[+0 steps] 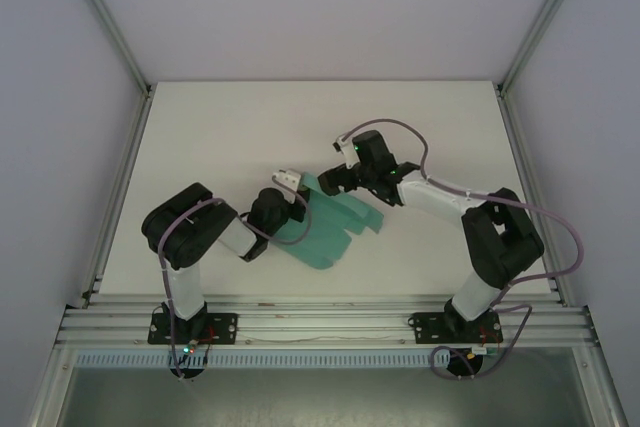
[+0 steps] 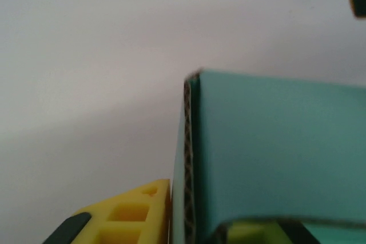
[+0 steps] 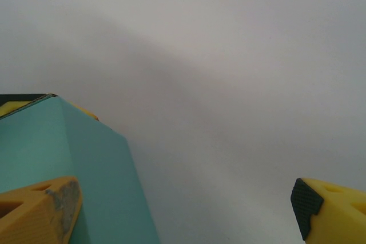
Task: Assemble paper box
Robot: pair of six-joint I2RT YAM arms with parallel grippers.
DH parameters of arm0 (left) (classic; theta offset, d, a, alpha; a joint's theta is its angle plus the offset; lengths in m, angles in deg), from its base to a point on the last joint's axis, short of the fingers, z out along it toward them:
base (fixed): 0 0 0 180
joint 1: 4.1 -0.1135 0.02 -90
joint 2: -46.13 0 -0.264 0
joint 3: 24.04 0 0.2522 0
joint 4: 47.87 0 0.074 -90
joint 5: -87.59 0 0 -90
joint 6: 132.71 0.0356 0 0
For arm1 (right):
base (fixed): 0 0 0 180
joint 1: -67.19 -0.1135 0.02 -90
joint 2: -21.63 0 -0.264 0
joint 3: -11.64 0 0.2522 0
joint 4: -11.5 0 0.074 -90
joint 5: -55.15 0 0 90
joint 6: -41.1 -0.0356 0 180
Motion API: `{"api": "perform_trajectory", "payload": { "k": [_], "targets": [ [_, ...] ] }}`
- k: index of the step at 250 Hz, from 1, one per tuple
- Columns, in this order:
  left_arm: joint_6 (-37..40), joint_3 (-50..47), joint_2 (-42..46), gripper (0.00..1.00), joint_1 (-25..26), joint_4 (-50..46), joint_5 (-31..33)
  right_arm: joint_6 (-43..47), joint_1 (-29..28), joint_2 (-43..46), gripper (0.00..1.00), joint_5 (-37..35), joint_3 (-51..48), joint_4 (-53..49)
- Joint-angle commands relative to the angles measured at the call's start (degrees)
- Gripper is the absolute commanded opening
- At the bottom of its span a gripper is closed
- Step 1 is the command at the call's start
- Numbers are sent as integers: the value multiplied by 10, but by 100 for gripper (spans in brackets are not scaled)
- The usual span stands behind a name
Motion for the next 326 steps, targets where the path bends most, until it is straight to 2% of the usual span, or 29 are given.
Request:
{"api": "perform_trajectory", "payload": {
  "k": [1, 27, 102, 126, 144, 172, 216, 235, 256, 271, 285, 310, 326],
  "targets": [
    [-18, -21, 12, 23, 4, -17, 7, 28, -18, -32, 94, -51, -23, -63],
    [-27, -34, 28, 37, 4, -16, 25, 26, -24, -31, 94, -70, -22, -66],
    [-23, -29, 74, 40, 3, -38, 51, 32, -35, -23, 94, -76, -33, -63],
    [-14, -12, 65, 34, -2, -37, 43, 31, -36, -26, 94, -72, -34, -61],
    [-12, 2, 50, 17, -8, -36, 35, 29, -36, -27, 94, -74, -34, -58],
    [-9, 21, 25, 0, -14, -39, 38, 21, -36, -27, 94, -71, -34, -54],
    [-10, 27, 9, 0, -16, -43, 41, -37, -36, 10, 95, -65, -44, -32],
    [-28, 26, 20, 0, -20, -56, 43, -75, -32, 56, 96, -80, -50, -39],
    [-69, 36, 49, 0, -32, -117, 44, -120, -12, 126, 99, -75, -68, -53],
    [-109, 41, 73, 0, -47, -164, 16, -148, 14, 181, 100, -46, -88, -64],
    [-140, 42, 94, 0, -62, -194, -22, -148, 41, 233, 100, 9, -116, -64],
    [-150, 40, 124, 0, -74, -228, -81, -115, 60, 312, 100, 62, -173, -47],
    [-155, 46, 140, 0, -76, -261, -91, -93, 63, 342, 100, 91, -192, -48]
  ]
}}
